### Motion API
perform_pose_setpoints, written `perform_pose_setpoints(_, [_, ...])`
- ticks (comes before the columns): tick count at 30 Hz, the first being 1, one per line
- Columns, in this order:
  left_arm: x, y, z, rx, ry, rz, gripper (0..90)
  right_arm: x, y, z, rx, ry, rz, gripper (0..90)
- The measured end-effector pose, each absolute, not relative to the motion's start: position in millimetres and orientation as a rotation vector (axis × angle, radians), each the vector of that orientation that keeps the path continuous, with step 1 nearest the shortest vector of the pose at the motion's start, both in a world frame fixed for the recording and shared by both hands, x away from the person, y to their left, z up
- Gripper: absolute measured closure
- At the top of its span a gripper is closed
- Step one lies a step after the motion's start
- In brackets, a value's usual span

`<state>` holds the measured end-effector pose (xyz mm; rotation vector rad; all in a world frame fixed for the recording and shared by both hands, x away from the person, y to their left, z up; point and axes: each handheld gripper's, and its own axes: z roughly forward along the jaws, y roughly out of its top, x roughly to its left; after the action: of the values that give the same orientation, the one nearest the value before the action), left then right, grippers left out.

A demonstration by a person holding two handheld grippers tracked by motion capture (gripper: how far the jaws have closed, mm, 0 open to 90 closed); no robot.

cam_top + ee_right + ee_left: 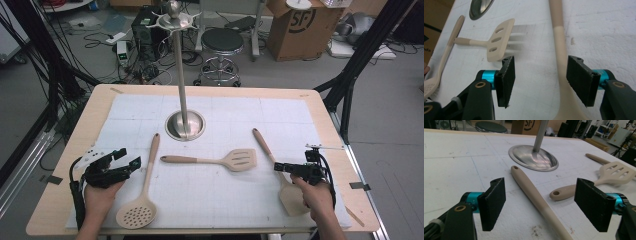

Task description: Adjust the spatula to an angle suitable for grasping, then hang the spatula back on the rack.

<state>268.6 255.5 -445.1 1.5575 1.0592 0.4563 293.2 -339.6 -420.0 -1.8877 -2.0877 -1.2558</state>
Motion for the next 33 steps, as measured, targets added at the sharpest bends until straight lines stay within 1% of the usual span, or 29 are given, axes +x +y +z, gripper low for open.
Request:
perform_pose_setpoints(12, [268, 255, -444, 1.562, 1.055, 0.457, 25.8, 296, -329, -417, -1.879, -2.112, -1.233, 39.6])
perform_pose_setpoints(24, [265, 257, -445, 1.565, 1.061, 0.457, 25.9, 300, -334, -423, -1.904, -2.103, -1.209, 39.7])
perform_pose_setpoints(33, [268, 255, -444, 1.558, 1.047, 0.449, 26.0, 304, -337, -426, -1.921, -2.079, -1.198, 42.6])
